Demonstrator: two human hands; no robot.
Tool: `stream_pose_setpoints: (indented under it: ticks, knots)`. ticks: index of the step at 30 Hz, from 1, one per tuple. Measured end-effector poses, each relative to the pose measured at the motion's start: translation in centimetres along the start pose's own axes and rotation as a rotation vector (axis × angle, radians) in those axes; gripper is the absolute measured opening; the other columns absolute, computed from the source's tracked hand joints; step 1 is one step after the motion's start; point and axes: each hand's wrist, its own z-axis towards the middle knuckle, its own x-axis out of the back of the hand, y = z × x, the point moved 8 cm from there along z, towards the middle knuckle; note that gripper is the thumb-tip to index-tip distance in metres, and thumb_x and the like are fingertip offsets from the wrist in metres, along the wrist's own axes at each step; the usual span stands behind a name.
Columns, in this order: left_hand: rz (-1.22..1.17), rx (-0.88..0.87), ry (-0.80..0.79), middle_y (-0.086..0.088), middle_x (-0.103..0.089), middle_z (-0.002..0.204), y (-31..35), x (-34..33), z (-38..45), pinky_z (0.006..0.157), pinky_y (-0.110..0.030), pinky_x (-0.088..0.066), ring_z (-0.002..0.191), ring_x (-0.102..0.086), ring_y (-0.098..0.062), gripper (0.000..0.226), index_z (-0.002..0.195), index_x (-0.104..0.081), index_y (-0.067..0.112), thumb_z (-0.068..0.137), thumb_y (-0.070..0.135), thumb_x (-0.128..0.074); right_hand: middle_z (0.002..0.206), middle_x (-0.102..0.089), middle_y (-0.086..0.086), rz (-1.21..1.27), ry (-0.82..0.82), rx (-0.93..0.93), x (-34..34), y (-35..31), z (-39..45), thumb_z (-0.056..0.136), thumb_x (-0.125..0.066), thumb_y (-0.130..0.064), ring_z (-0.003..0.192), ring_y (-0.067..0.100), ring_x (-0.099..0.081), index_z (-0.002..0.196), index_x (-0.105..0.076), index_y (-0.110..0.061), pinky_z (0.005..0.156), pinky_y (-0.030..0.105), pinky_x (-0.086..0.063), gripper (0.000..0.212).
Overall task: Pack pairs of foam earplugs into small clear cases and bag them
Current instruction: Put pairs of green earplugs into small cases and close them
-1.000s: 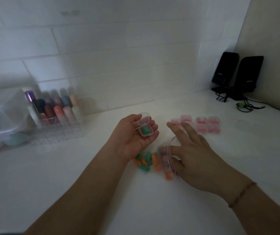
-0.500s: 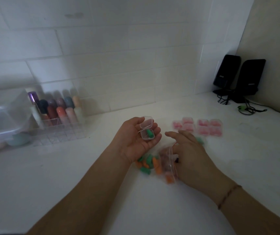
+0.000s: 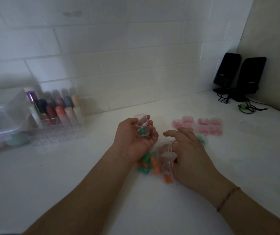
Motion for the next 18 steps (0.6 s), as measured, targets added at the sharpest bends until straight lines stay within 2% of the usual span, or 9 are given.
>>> stream_pose_setpoints:
  ticks: [4, 6, 8, 13, 16, 18]
  knots:
    - [-0.021, -0.032, 0.011, -0.012, -0.055, 0.075, 0.3, 0.14, 0.08, 0.064, -0.029, -0.04, 0.06, -0.047, -0.018, 0.029, 0.1, -0.06, 0.0, 0.089, 0.015, -0.037, 0.132, -0.058, -0.003, -0.01, 0.084, 0.023, 0.04, 0.23, 0.19, 0.078, -0.033, -0.033, 0.131, 0.033, -0.04, 0.093, -0.077, -0.025, 0.1, 0.052, -0.042, 0.047]
    - [-0.017, -0.031, 0.007, -0.012, -0.055, 0.075, 0.27, 0.12, -0.01, 0.065, -0.029, -0.04, 0.06, -0.047, -0.017, 0.028, 0.099, -0.06, 0.0, 0.087, 0.014, -0.038, 0.132, -0.058, -0.003, -0.047, 0.084, 0.03, -0.19, 0.16, 0.26, 0.078, -0.039, -0.028, 0.131, 0.035, -0.041, 0.09, -0.078, -0.025, 0.099, 0.052, -0.043, 0.041]
    - [-0.01, -0.029, 0.004, -0.012, -0.056, 0.076, 0.19, 0.07, -0.1, 0.066, -0.029, -0.04, 0.061, -0.047, -0.017, 0.028, 0.099, -0.06, 0.001, 0.087, 0.013, -0.038, 0.128, -0.061, 0.001, -0.05, 0.122, 0.07, -0.1, -0.06, 0.28, 0.073, -0.034, -0.023, 0.127, 0.039, -0.046, 0.085, -0.077, -0.02, 0.094, 0.055, -0.046, 0.045]
    - [0.023, -0.026, -0.007, -0.011, -0.055, 0.076, 0.07, -0.11, -0.11, 0.066, -0.029, -0.04, 0.061, -0.047, -0.018, 0.027, 0.1, -0.059, 0.002, 0.086, 0.013, -0.039, 0.126, -0.062, -0.001, 0.011, 0.131, 0.101, -0.21, -0.31, 0.34, 0.066, -0.055, -0.021, 0.126, 0.037, -0.047, 0.082, -0.077, -0.023, 0.095, 0.052, -0.046, 0.027]
    - [0.04, -0.033, -0.008, -0.011, -0.055, 0.076, 0.03, -0.13, -0.14, 0.065, -0.029, -0.041, 0.06, -0.047, -0.018, 0.027, 0.102, -0.058, 0.002, 0.086, 0.013, -0.039, 0.123, -0.065, 0.002, -0.04, 0.167, 0.094, -0.29, -0.35, 0.44, 0.065, -0.049, -0.015, 0.122, 0.04, -0.051, 0.072, -0.073, -0.017, 0.089, 0.056, -0.049, 0.025]
    - [0.052, -0.039, -0.006, -0.011, -0.054, 0.076, 0.07, -0.13, -0.15, 0.065, -0.029, -0.04, 0.059, -0.047, -0.017, 0.027, 0.103, -0.058, 0.002, 0.087, 0.014, -0.039, 0.123, -0.065, 0.003, -0.05, 0.152, 0.103, -0.57, -0.64, 0.66, 0.069, -0.049, -0.021, 0.121, 0.041, -0.051, 0.078, -0.075, -0.016, 0.089, 0.056, -0.05, 0.029]
